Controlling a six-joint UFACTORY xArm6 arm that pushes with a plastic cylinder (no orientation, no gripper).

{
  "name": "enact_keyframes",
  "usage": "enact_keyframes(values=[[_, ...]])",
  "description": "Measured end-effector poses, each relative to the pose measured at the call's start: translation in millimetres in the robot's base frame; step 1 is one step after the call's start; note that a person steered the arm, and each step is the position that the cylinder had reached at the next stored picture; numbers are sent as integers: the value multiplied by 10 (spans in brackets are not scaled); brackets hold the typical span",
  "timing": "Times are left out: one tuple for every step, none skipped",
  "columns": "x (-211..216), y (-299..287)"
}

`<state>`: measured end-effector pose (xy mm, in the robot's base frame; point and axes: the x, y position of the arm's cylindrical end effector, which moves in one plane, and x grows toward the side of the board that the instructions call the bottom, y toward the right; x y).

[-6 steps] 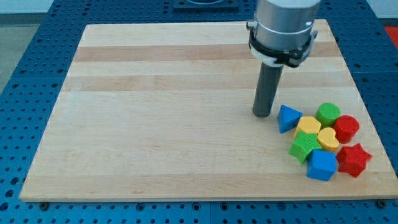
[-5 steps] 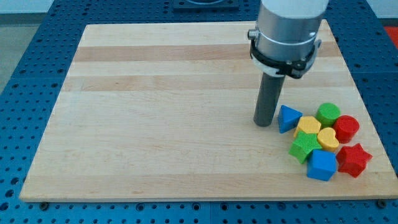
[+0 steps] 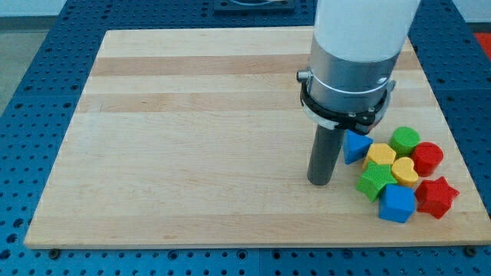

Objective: Slightly move the blue triangle to the top left of the yellow hexagon

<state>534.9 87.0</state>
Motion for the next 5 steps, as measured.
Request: enact_keyframes(values=[[-2,128],[-2,280],[-2,313],[-79,313],[-313,313]])
